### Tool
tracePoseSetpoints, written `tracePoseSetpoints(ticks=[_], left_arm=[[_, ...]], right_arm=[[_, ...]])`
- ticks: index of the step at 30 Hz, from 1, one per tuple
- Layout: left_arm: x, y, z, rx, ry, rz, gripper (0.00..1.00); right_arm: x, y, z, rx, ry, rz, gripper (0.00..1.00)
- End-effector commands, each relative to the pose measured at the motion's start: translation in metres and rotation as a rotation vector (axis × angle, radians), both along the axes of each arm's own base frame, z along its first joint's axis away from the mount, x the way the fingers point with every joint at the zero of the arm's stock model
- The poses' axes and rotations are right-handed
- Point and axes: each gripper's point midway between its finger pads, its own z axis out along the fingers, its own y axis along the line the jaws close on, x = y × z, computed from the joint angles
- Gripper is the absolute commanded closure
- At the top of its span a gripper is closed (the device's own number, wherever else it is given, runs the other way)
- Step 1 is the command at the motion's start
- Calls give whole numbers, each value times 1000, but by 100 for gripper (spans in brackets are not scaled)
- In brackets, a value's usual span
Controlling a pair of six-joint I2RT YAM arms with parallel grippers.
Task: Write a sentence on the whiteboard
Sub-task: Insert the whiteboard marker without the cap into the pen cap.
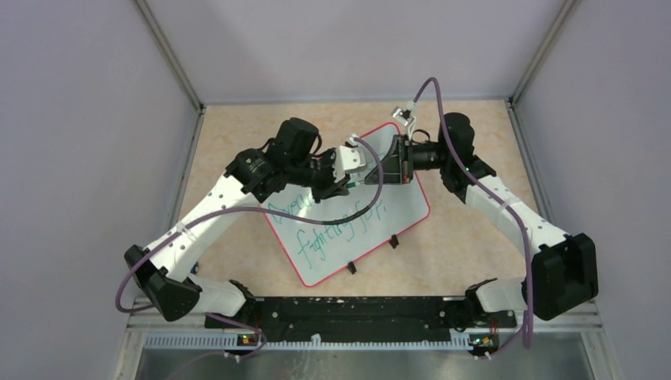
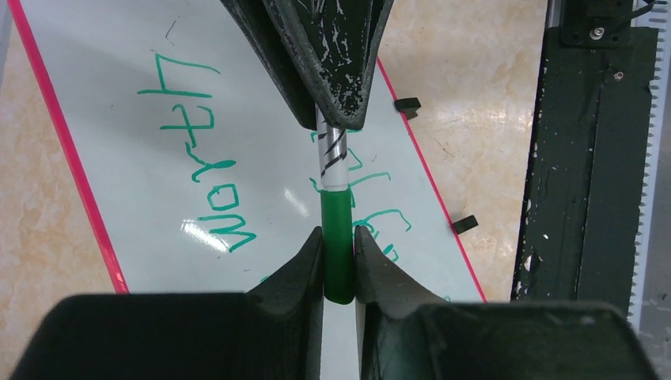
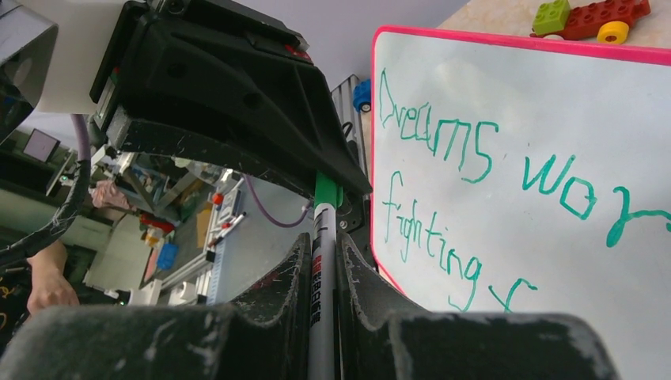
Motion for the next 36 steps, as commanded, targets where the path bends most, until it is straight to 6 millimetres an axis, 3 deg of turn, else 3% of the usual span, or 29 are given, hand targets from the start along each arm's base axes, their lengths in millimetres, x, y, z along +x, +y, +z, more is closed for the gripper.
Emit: tracePoseSetpoints(ticks=[1, 6, 19, 30, 33, 36], left_arm=[[5, -9, 9, -31, -36, -5, 85], [3, -18, 19, -70, -20, -21, 100], [6, -49, 58, -201, 5, -86, 100], [8, -48, 66, -207, -27, -83, 100], [8, -37, 58, -158, -74, -81, 100], [8, -19, 62, -103, -184, -88, 100]], right_arm=[[-4, 4, 8, 22, -35, 30, 100], [-6, 9, 2, 15, -24, 37, 100], [-17, 29, -8, -8, -9, 96, 100], [-23, 27, -9, -27, -18, 118, 100], [-18, 18, -1, -48, -44, 99, 82], [-11, 1, 13, -49, -66, 60, 52]])
